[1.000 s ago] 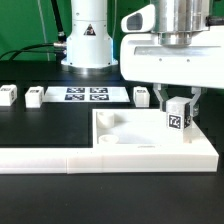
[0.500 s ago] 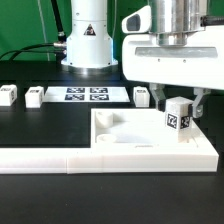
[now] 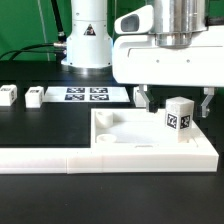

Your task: Assemble square table

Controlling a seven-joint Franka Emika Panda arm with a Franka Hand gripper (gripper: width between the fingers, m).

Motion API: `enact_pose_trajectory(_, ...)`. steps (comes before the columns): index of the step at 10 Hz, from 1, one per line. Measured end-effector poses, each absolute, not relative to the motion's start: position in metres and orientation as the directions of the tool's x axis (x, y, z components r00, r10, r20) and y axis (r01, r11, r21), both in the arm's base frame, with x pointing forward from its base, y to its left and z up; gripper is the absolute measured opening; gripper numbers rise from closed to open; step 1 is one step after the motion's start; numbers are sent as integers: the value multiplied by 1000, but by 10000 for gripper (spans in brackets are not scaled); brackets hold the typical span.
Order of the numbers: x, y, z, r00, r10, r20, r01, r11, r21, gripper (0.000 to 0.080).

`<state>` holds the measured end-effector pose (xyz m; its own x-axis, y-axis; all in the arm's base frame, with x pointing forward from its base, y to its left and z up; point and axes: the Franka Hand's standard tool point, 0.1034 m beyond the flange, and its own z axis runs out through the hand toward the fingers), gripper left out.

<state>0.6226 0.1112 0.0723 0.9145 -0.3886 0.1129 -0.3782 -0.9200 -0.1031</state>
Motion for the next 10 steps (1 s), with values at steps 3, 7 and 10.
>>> enact_pose_trajectory(3,623,112,73,977,-169,133,-160,-984,-76,649)
enact_pose_trajectory(7,622,116,73,981,123,148,128,-991,-28,649)
enact_pose_trajectory(10,622,116,73,953,264,149,267,-964,-1,649)
